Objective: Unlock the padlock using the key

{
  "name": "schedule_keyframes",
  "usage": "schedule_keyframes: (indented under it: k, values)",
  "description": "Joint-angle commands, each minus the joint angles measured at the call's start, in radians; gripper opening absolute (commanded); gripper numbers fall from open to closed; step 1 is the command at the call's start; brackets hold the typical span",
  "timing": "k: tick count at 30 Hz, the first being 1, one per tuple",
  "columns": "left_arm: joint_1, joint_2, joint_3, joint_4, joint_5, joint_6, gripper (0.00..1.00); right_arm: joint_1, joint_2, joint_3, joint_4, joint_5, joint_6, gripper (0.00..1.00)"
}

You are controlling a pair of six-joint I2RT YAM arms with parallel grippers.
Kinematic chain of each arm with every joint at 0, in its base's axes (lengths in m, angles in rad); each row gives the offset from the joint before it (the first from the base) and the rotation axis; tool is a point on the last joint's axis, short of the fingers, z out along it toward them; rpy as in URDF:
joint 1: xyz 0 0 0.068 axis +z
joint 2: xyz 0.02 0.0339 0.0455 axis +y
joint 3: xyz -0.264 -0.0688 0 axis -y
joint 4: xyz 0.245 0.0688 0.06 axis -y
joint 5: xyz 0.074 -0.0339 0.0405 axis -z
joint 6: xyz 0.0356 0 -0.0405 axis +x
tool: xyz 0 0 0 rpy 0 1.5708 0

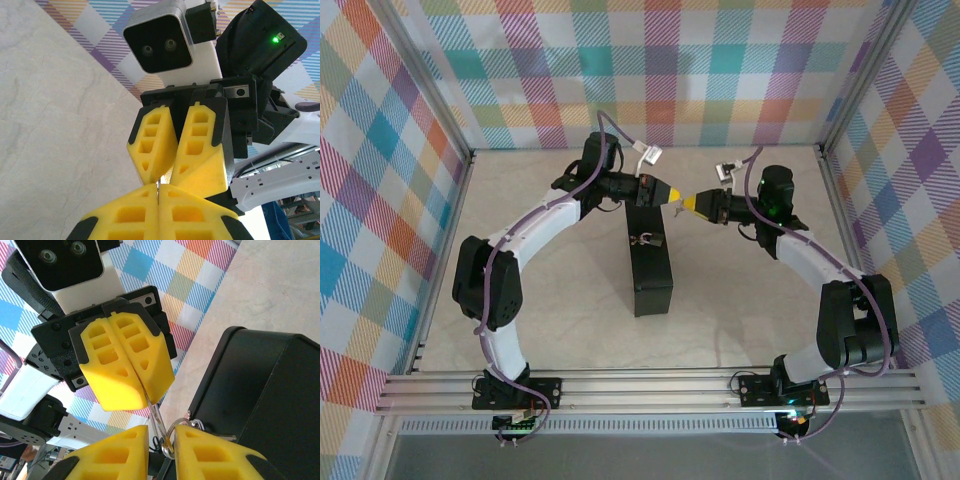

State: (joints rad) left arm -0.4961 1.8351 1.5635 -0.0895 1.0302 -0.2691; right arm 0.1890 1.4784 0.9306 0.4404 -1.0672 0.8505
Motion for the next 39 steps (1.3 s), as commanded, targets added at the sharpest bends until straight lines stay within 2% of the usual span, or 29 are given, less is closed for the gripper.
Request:
schedule_keyframes:
  k: [1, 7, 12, 22, 26, 31, 39]
  values:
    - [0.001, -0.042, -0.015, 0.022, 0.01, -0.001, 0.0, -0.008, 0.006, 0.004, 0.097, -0.006, 0.028, 0.18]
    - [0.002, -0.037, -0.02, 0.045, 0.001, -0.017, 0.0, -0.006, 0.028, 0.004, 0.181, -0.042, 0.086, 0.2]
    - [0.002, -0.037, -0.025, 0.081, 0.001, -0.042, 0.0, -0.005, 0.036, -0.005, 0.183, -0.043, 0.098, 0.21]
    - [0.004, -0.045, -0.035, 0.117, -0.006, -0.071, 0.0, 0.01, 0.04, -0.012, 0.236, -0.047, 0.102, 0.17]
    - [0.005, -0.046, -0.042, 0.147, -0.007, -0.094, 0.0, 0.012, 0.043, -0.009, 0.239, -0.045, 0.101, 0.22]
    - [0.004, -0.048, -0.049, 0.176, -0.003, -0.115, 0.0, 0.013, 0.044, -0.013, 0.242, -0.035, 0.098, 0.22]
    - [0.005, -0.05, -0.059, 0.197, -0.011, -0.132, 0.0, 0.015, 0.05, -0.022, 0.303, -0.034, 0.125, 0.14]
